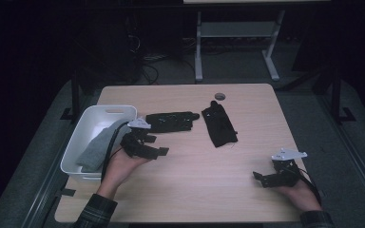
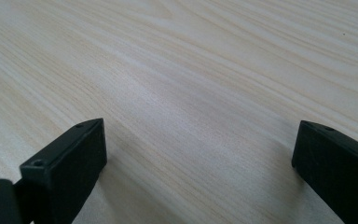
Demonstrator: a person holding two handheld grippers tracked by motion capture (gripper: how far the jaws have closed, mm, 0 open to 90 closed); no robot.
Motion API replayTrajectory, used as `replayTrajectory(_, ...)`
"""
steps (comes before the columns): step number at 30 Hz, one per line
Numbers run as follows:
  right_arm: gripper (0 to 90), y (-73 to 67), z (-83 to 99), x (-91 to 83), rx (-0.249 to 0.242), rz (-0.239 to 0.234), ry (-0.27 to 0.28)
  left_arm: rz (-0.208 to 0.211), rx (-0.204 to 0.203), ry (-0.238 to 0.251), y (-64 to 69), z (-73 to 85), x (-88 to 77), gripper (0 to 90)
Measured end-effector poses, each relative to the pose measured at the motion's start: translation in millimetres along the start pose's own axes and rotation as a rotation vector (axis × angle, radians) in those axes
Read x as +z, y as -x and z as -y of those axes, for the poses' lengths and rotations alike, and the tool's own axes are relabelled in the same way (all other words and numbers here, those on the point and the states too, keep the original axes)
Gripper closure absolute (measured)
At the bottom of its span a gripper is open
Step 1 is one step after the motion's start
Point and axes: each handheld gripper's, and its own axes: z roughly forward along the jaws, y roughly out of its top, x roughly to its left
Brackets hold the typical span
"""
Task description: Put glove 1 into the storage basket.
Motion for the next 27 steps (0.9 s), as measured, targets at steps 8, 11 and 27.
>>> replayTrajectory(8, 10.5, -1.7, -4.1, -0.9, -0.014, -0.01, -0.017, 0.019, 0.034, -0.026, 12.4, 15.8, 23.5, 22.9)
replayTrajectory(11, 15.2, -2.3, -7.0, -1.3, -0.024, -0.02, -0.022, 0.002, 0.07, -0.057, 14.4, 23.8, 32.7, 21.6)
replayTrajectory(27, 80.9, -8.2, -47.5, 5.5, -0.03, -0.102, 0.007, -0.061, 0.153, -0.128, 15.3, 63.8, 57.8, 12.7)
